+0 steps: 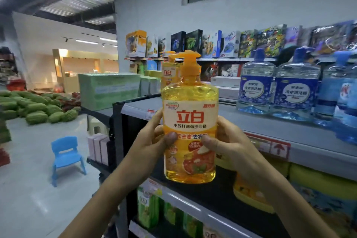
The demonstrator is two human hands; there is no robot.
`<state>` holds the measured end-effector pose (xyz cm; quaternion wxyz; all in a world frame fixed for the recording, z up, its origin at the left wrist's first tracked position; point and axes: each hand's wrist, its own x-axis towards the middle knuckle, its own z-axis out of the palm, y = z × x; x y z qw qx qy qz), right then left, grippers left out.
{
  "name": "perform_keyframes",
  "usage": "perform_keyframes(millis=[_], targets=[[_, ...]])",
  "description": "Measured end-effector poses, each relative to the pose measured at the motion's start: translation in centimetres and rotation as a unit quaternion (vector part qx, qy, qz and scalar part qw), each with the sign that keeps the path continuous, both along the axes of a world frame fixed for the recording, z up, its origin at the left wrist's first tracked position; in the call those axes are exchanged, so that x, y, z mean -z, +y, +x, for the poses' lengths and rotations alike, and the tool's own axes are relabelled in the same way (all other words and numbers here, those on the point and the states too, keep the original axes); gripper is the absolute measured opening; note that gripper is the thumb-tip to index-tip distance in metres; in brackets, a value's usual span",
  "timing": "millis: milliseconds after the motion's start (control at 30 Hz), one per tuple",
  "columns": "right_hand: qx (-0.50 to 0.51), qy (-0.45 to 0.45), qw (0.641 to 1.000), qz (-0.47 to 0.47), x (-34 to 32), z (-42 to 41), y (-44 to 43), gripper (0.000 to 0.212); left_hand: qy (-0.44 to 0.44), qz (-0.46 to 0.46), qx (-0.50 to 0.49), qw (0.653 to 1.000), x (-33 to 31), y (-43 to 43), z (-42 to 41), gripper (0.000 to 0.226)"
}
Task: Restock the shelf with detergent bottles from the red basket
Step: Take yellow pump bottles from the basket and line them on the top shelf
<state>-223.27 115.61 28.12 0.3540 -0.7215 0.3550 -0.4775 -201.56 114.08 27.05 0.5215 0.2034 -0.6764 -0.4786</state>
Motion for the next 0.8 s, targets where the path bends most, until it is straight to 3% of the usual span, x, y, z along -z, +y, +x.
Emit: perform_keyframes(millis=[167,300,500,800], targets=[[0.051,-0.018,0.998,-0.022,-1.5,4.0,-3.0,0.050,0.005,-0.008,0.084,0.996,-2.0,-6.3,4.0,0.097],[0.070,-0.021,0.997,-0.034,-3.8,4.5,-6.0,0.050,-0.007,-0.040,0.111,0.993,-4.1,-10.9,4.0,0.076],[0.118,-0.043,0.990,-0.060,-6.4,3.3,-10.4,0.045,-0.010,-0.094,0.139,0.986,-7.2,-17.2,1.7,0.064],[0.165,-0.036,0.985,-0.033,-7.2,-0.2,-16.1,0.049,-0.064,-0.053,0.197,0.977,-8.4,-24.9,-2.6,0.075]])
